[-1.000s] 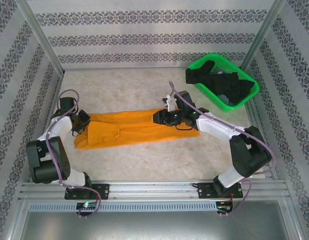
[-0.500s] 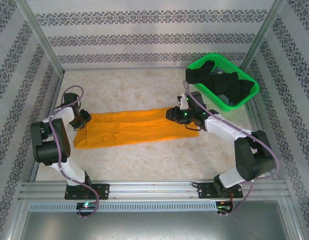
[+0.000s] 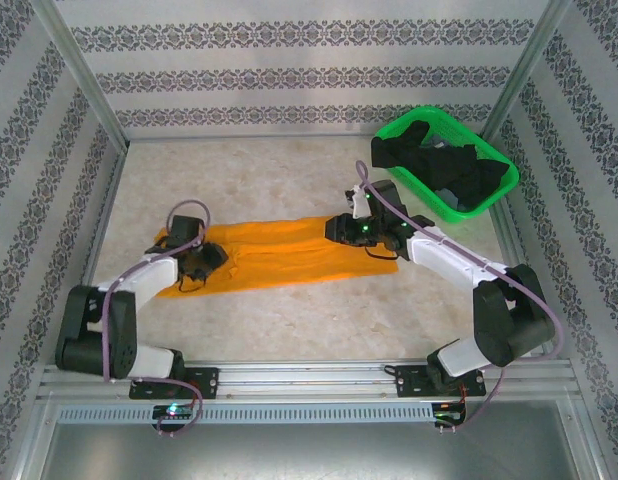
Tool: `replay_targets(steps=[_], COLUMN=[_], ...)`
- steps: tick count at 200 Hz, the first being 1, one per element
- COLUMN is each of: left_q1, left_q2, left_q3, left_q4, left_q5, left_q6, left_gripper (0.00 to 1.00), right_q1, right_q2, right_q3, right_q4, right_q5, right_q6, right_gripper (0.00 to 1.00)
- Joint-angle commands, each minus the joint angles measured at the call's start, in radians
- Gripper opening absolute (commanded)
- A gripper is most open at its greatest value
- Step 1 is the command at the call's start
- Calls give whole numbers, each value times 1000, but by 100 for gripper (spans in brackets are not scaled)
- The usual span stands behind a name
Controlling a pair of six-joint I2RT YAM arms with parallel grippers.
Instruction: Fold and stack the t-shirts
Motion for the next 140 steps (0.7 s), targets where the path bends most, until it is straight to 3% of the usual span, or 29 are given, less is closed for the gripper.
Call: replay_targets(steps=[1, 37, 75, 140], left_q1=[-36, -58, -76, -125], left_q2=[35, 67, 21, 13], left_q3=[-14, -17, -2, 29], left_q4=[167, 197, 107, 62], left_q5=[66, 71, 37, 42], left_q6=[-93, -105, -103, -126], left_gripper=[35, 32, 27, 27], right_q1=[15, 15, 12, 12], right_q2=[-18, -27, -29, -9], right_q3=[31, 23, -1, 4], right_q4=[4, 4, 22, 39], right_q5=[-23, -20, -21, -32], right_q6=[-16, -14, 3, 14], right_gripper=[31, 32, 32, 32])
